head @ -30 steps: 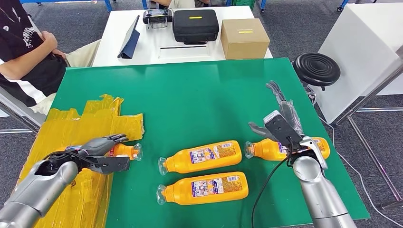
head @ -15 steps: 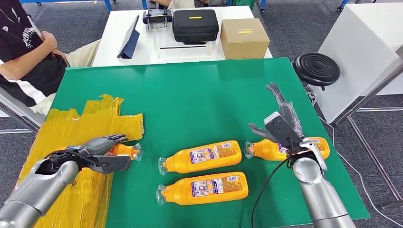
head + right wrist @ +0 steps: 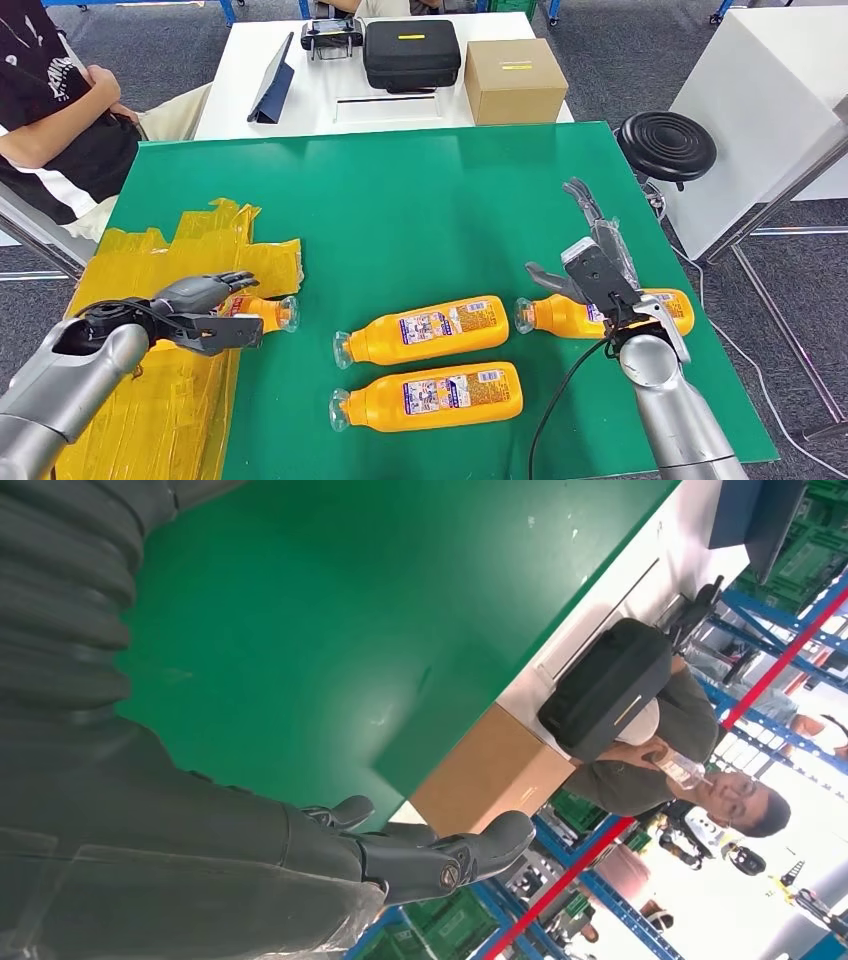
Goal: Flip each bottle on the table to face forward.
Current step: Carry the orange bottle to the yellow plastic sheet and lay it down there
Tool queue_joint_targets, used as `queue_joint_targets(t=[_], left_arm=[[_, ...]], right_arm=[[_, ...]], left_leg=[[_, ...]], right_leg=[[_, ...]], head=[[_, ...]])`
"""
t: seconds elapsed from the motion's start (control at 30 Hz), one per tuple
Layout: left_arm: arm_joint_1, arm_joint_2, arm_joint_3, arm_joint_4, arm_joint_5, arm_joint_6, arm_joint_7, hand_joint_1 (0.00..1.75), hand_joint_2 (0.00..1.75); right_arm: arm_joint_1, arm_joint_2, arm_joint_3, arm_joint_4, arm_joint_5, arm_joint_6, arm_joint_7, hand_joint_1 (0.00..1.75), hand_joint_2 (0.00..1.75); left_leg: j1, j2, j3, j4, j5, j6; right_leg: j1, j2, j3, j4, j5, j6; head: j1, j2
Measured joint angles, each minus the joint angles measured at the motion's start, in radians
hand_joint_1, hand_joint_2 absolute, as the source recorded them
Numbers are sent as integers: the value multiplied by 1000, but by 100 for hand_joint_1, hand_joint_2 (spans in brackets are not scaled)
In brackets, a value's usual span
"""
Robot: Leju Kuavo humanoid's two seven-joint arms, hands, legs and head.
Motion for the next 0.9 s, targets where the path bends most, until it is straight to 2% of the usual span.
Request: queue_joint_targets(t=[0.27, 0.47, 0.63, 0.9], left_arm=[[-85, 53, -46, -115, -55, -95, 21, 0, 175], [-155, 91, -78, -219, -14, -158, 39, 0, 175], [-196, 112, -84, -284, 82, -161, 36, 0, 175], [-208, 119, -82, -326, 116, -154, 37, 0, 175]], right_arm=[[-10, 3, -6, 8, 3, 19, 5, 0, 175], [-25, 6, -15, 27, 2, 20, 6, 0, 175], [-23, 6, -28, 32, 3, 19, 5, 0, 175], [-21, 5, -44, 32, 10, 17, 5, 0, 175]], left_leg=[[0, 0, -1, 0, 0, 0], [0, -1, -1, 0, 0, 0], [0, -1, -1, 0, 0, 0], [0, 0, -1, 0, 0, 0]], right_leg=[[0, 0, 0, 0, 0, 0], [0, 0, 0, 0, 0, 0], [0, 0, 0, 0, 0, 0], [0, 0, 0, 0, 0, 0]], head=[[0, 0], [0, 0], [0, 0], [0, 0]])
